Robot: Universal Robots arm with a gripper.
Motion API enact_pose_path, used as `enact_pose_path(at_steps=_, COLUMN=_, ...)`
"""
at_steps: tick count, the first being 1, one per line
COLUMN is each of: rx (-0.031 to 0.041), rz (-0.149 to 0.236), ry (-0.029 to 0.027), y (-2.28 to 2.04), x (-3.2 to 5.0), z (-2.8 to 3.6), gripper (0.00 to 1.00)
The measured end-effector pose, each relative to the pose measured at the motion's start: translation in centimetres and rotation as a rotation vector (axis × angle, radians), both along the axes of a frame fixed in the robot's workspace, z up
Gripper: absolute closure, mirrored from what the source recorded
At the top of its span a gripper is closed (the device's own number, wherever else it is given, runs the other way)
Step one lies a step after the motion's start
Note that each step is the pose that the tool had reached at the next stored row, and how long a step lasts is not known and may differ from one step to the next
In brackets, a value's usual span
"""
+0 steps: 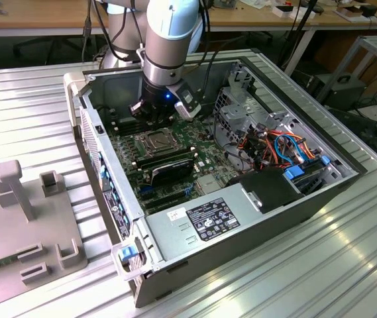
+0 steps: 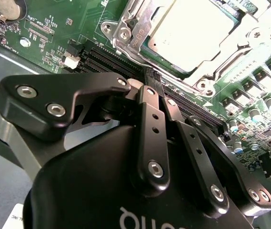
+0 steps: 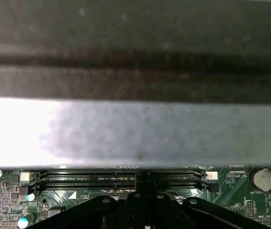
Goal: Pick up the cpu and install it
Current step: 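Install the first cpu locking lever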
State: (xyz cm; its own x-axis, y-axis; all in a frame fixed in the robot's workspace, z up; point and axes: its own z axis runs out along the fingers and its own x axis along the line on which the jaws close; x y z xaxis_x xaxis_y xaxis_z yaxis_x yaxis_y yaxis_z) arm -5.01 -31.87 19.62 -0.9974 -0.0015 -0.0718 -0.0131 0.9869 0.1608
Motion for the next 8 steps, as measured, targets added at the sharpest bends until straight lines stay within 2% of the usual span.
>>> enact_pose_path(at_steps=4, rx=0.0002, rz=0.0, ry=-0.0001, y=0.01, x=0.0, z=0.03, gripper=0.89)
enact_pose_path(at_steps=8, rx=0.0021, rz=0.0, ry=-0.0012, y=0.05, x=0.03, z=0.4, gripper=0.89)
